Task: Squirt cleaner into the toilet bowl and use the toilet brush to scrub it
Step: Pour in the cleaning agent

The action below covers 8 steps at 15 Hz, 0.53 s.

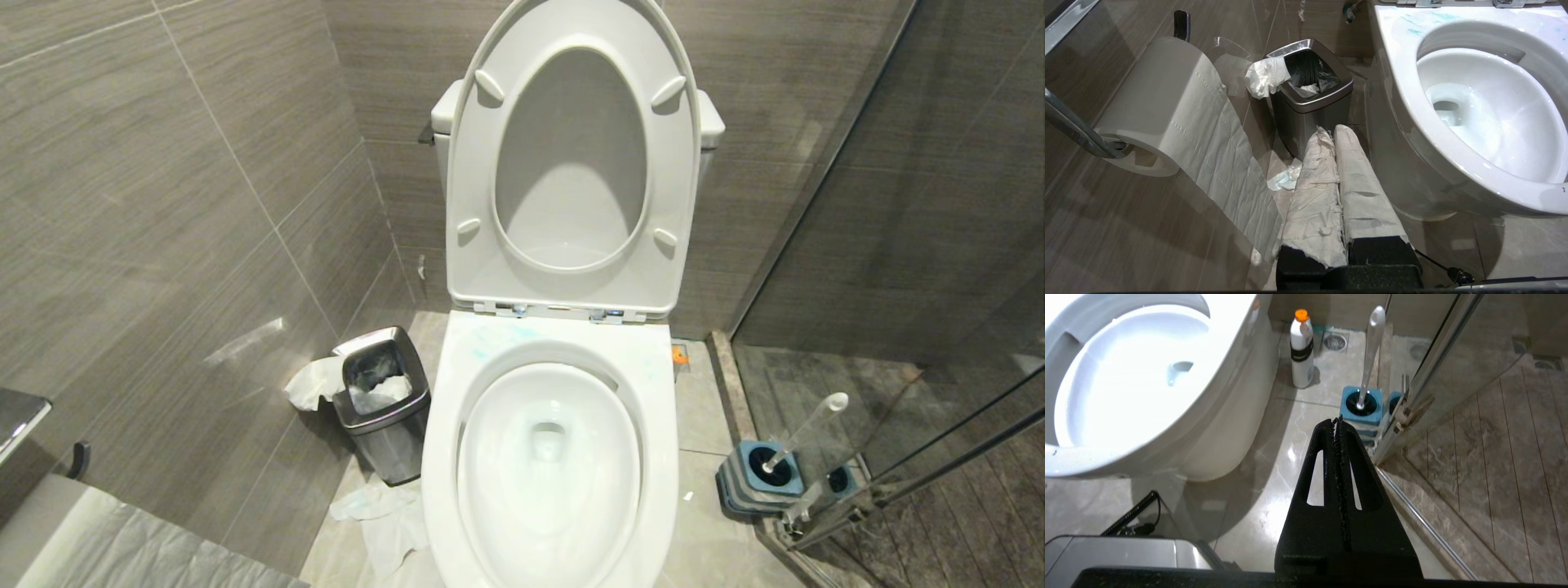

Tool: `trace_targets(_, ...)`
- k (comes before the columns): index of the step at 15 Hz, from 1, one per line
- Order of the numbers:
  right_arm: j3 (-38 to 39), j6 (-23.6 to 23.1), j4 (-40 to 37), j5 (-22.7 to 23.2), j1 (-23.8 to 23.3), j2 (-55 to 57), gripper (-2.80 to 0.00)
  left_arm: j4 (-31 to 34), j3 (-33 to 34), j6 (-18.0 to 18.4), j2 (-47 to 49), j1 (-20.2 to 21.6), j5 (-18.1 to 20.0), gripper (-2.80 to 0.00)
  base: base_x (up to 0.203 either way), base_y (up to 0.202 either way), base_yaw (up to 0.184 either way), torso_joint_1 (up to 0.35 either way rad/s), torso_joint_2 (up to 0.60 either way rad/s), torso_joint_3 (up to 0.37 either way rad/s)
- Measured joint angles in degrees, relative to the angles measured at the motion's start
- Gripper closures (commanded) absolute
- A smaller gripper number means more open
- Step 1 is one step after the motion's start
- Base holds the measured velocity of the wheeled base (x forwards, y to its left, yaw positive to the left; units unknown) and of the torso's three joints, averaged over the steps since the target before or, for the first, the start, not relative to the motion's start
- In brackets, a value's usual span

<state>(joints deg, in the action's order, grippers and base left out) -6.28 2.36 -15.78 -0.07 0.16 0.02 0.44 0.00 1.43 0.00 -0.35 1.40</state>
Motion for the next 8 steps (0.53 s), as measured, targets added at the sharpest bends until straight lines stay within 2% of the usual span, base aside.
trace_targets(5,5.3,0.9,14.9,-1.0,0.0,0.0,0.00,0.0,0.0,0.0,0.0,0.0,0.0,0.00,0.000,0.000,0.000,0.000,0.00,0.000)
trace_targets(8,6.2,1.0,16.2,-1.2,0.0,0.0,0.00,0.0,0.0,0.0,0.0,0.0,0.0,0.00,0.000,0.000,0.000,0.000,0.00,0.000)
